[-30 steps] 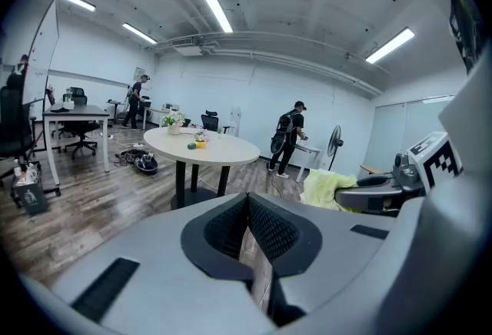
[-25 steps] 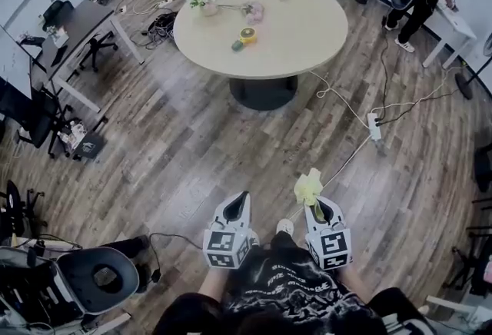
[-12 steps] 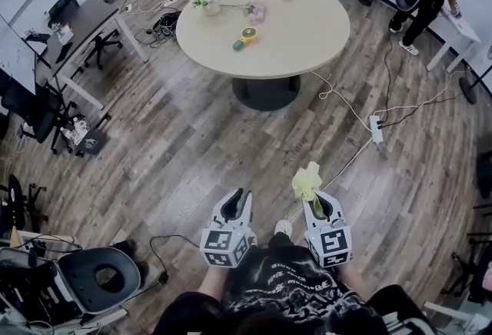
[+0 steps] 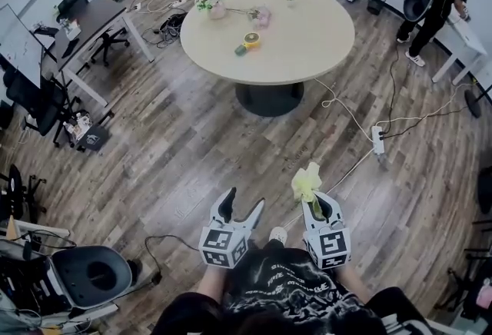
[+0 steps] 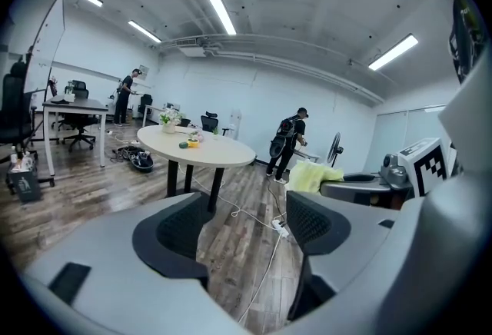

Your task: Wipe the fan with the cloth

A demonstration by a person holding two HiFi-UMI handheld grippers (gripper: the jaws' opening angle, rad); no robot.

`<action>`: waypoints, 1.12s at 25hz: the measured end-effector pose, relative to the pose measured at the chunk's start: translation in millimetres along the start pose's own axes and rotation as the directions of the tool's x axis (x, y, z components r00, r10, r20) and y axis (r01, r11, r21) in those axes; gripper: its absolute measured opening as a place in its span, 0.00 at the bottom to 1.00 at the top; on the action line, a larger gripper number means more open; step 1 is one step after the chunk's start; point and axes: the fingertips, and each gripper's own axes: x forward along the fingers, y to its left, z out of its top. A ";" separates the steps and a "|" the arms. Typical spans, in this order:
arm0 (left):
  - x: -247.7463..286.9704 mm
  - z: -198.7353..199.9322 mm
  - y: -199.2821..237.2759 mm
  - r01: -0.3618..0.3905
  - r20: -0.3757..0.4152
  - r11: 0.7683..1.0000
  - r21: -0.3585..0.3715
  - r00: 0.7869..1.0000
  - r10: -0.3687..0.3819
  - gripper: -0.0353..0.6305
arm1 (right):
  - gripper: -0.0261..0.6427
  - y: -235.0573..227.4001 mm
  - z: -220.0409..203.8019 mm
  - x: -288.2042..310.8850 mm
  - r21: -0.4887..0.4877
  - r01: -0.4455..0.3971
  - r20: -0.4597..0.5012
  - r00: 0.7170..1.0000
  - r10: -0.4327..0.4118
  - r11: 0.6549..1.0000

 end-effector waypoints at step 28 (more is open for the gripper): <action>147.9 102.9 160.3 0.114 0.012 0.993 0.007 0.993 -0.114 0.57 | 0.12 -38.2 68.1 200.1 0.006 0.119 -0.031 0.992 -0.118 0.993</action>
